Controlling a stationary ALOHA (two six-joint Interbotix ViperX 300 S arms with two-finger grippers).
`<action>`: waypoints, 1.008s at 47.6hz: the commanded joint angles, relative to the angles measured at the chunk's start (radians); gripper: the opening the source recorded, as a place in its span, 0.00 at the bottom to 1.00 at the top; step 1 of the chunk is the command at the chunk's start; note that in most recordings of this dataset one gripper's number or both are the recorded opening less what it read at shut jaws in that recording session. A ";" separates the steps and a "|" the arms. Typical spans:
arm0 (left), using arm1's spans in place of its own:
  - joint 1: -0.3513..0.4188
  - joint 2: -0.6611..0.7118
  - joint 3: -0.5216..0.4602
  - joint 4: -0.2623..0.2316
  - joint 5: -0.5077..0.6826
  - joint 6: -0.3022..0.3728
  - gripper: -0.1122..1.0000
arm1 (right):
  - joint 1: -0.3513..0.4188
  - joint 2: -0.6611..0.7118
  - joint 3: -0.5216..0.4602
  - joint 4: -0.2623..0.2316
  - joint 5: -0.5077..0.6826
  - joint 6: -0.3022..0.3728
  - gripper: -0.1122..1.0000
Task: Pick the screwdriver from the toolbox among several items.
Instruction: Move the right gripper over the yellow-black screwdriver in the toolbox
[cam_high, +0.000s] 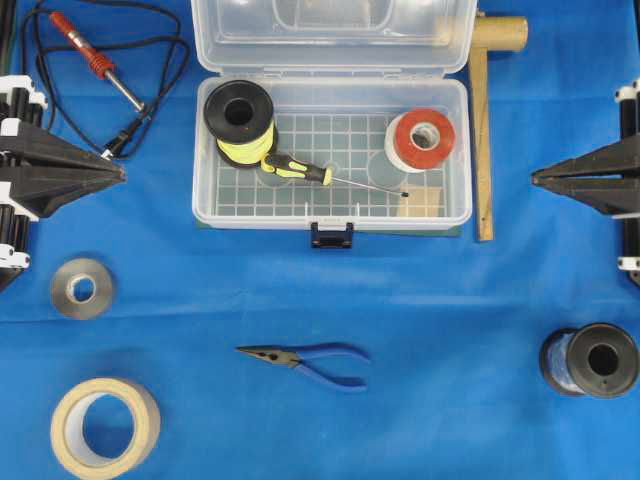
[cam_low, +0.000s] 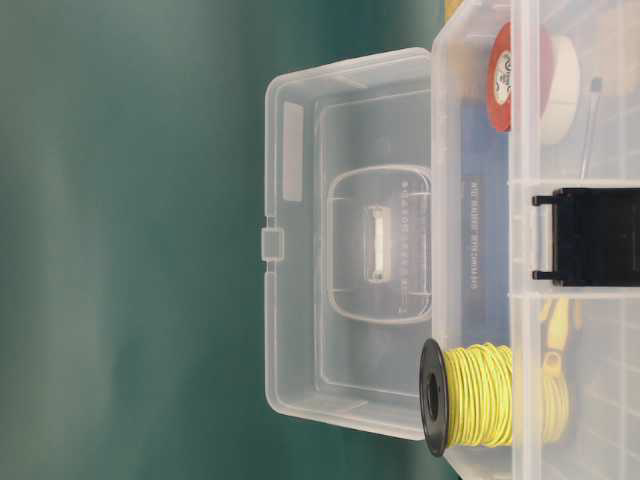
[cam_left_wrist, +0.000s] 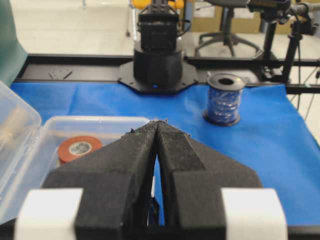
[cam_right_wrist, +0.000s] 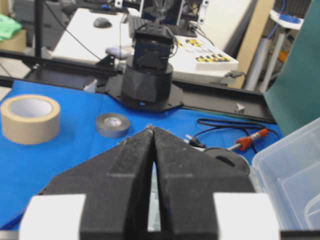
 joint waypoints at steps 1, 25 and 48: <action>-0.002 0.009 -0.017 -0.028 -0.017 0.003 0.10 | -0.002 0.028 -0.028 0.011 0.009 0.014 0.10; -0.002 0.020 -0.018 -0.029 -0.031 0.002 0.10 | -0.118 0.571 -0.561 0.066 0.581 0.137 0.10; 0.000 0.020 -0.017 -0.029 -0.043 0.003 0.10 | -0.192 1.026 -1.000 0.011 1.014 0.390 0.81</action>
